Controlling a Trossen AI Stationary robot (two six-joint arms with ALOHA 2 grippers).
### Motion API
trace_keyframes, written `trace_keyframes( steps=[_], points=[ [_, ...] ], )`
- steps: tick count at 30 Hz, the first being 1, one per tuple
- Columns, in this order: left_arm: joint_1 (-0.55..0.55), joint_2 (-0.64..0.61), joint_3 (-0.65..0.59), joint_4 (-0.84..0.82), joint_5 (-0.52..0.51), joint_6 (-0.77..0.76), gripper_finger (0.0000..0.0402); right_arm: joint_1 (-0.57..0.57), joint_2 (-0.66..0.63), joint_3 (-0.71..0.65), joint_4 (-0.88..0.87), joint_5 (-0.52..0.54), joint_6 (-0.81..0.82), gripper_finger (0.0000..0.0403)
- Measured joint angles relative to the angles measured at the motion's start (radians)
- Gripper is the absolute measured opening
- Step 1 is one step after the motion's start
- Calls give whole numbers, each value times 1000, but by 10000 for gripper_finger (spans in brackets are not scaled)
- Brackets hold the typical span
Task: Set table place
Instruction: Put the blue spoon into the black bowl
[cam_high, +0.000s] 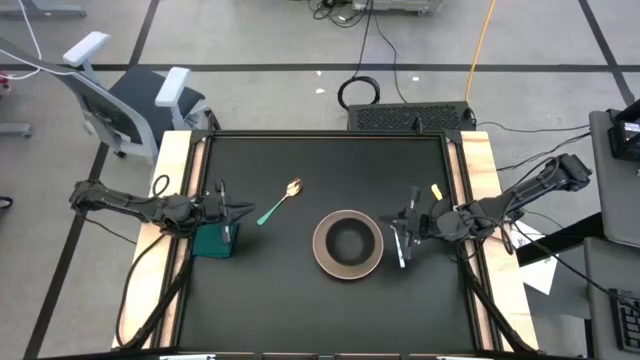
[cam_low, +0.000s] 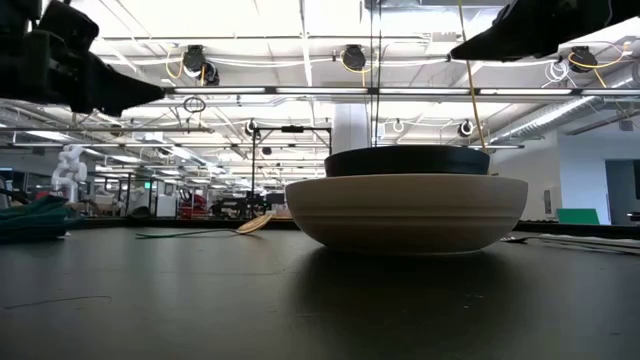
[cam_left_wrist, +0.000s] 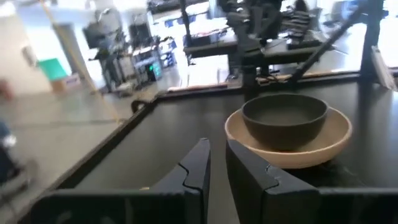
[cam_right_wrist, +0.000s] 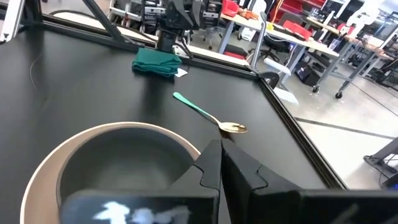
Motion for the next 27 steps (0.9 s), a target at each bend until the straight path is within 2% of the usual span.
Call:
trace_keyframes(
  steps=[4, 9, 11, 22, 27],
  points=[
    [7, 8, 0, -47, -62, -105, 58, 0, 5, 0, 3, 0, 18, 0],
    [41, 71, 0, -90, -61, -228, 58, 0, 17, 0, 5, 0, 28, 0],
    [57, 114, 0, -90, -31, -271, 58, 0, 22, 0, 11, 0, 37, 0],
    [167, 376, 2, 137, 54, -445, 58, 0, 24, 0, 30, 0, 38, 0],
    [204, 514, 68, 134, 78, -461, 58, 0, 24, -30, 64, 0, 38, 0]
  ],
)
